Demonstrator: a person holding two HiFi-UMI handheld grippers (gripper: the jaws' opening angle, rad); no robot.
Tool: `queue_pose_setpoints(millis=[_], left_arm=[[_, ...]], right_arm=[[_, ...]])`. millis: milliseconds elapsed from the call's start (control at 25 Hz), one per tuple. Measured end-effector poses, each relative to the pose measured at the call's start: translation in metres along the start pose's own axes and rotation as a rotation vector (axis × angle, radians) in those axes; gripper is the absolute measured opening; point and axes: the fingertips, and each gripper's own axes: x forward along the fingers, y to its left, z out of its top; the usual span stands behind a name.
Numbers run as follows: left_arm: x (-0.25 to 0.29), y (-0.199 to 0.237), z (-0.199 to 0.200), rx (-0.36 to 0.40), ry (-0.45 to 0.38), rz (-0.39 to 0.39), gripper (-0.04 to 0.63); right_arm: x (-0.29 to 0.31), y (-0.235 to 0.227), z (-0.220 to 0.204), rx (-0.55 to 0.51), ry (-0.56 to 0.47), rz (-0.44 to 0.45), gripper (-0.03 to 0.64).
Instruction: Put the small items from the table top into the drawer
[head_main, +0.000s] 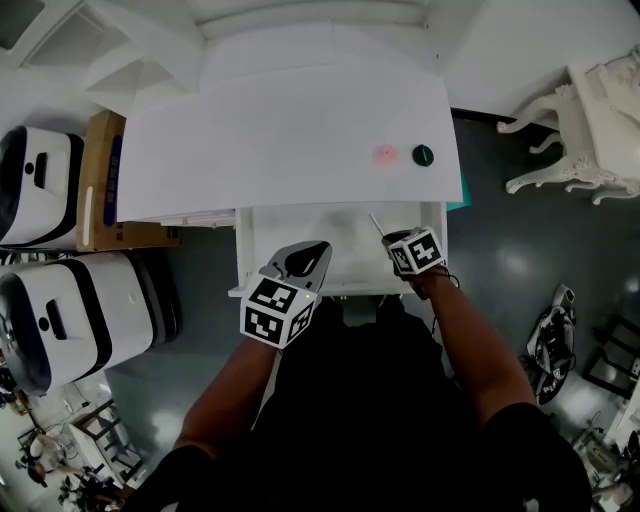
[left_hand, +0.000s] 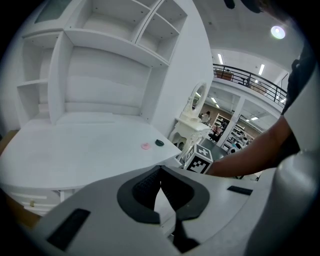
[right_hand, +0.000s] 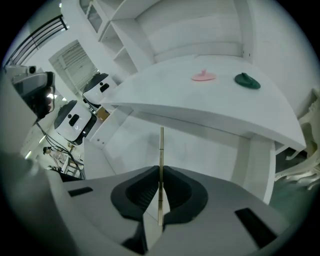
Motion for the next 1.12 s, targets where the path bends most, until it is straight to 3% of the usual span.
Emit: queue_pose_setpoints(millis=[200,440,720,1120], left_arm=[[-0.009,0.007,-0.006,0.049,0.008,0.027,0.003],[-0.014,0.029,-0.016,-0.018,0.022,0.084,0.003],[-0.021,0.036,-0.022,-0.036,0.040,0.110,0.003],[-0.018,0.031,-0.031,-0.042,0.067,0.101,0.003]], right_arm=[[0.026,-0.010,0.005,0.135,0.000,0.002,0.046],[0.052,-0.021,0.001,0.386,-0.024,0.021,0.046],[0.071,-0.034,-0.011,0.607,-0.062,0.013,0.046],[0.085,-0.037,-0.016,0.631,-0.057,-0.009,0.046]])
